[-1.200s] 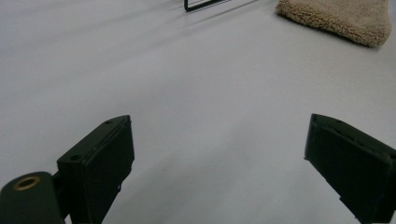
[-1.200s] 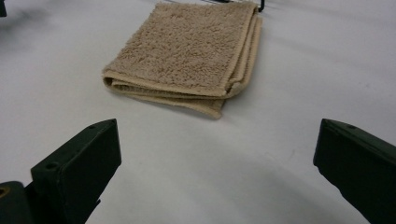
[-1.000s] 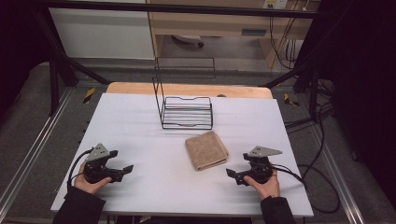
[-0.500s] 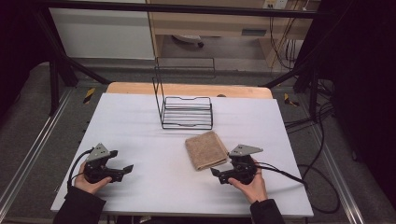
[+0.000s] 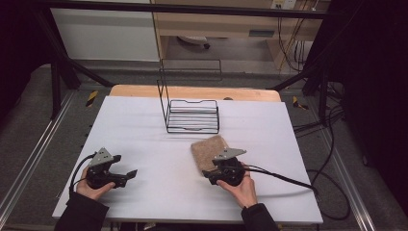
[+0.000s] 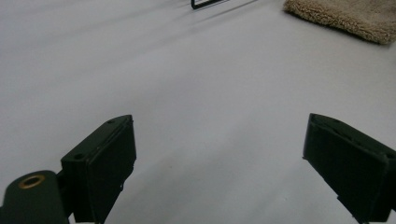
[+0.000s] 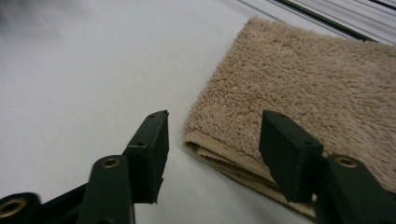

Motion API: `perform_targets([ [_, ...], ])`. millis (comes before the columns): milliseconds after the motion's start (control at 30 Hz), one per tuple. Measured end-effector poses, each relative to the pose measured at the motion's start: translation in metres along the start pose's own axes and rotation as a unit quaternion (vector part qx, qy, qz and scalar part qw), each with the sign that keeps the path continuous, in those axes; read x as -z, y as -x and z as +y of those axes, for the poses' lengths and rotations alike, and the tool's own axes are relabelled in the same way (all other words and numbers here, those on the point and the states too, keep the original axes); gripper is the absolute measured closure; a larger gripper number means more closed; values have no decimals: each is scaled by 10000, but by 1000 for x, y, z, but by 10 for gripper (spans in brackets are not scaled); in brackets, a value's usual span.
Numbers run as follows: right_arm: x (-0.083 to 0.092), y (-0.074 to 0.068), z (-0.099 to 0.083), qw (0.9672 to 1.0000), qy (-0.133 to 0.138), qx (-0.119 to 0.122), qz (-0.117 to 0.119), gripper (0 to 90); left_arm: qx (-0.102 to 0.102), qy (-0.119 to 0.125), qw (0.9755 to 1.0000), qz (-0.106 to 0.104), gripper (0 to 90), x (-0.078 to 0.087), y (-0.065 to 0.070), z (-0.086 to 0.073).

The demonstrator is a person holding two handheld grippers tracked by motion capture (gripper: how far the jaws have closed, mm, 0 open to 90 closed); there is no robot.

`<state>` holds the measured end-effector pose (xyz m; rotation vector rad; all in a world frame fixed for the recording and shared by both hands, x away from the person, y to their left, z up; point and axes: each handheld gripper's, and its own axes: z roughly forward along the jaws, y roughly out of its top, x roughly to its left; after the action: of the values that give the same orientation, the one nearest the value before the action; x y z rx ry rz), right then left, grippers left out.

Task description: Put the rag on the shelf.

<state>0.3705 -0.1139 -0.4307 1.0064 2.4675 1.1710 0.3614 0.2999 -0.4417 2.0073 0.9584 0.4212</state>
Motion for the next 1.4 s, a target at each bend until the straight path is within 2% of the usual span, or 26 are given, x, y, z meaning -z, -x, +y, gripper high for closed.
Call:
perform_targets([
  [100,-7,-1,2,9999,-41,-70,88,503,-14,-15,10000,-8,96,0,0,0],
  [233,-20,-4,1,9998,-212,27,2,550,-18,-19,10000,-12,97,-1,0,0],
  [300,-21,-4,1,9997,-224,26,-32,565,-13,-20,10000,-18,98,-1,0,0],
  [367,-23,-3,-1,9995,-261,106,-143,627,-11,-23,10000,-20,99,-1,0,0],
  [433,-23,-3,-1,9994,-254,138,-177,648,-9,-24,10000,-18,99,-1,0,0],
  [567,-23,-2,-2,9988,-300,288,-255,755,-6,-19,10000,-22,100,0,0,0],
  [733,-23,-1,-1,9989,-301,263,-238,829,4,-31,10000,-28,101,-1,-1,0],
  [867,-22,0,1,9992,-300,216,-168,851,16,-34,10000,-46,104,-1,-1,0],
  [1100,-10,-5,6,9999,19,65,108,856,38,-23,10000,-44,105,-1,-1,0],
  [1233,-11,-13,8,9996,65,28,286,856,29,-28,10000,-47,106,-1,-1,0],
  [1400,-16,-26,10,9989,49,99,449,856,32,-26,10000,-39,107,-1,-1,0],
])
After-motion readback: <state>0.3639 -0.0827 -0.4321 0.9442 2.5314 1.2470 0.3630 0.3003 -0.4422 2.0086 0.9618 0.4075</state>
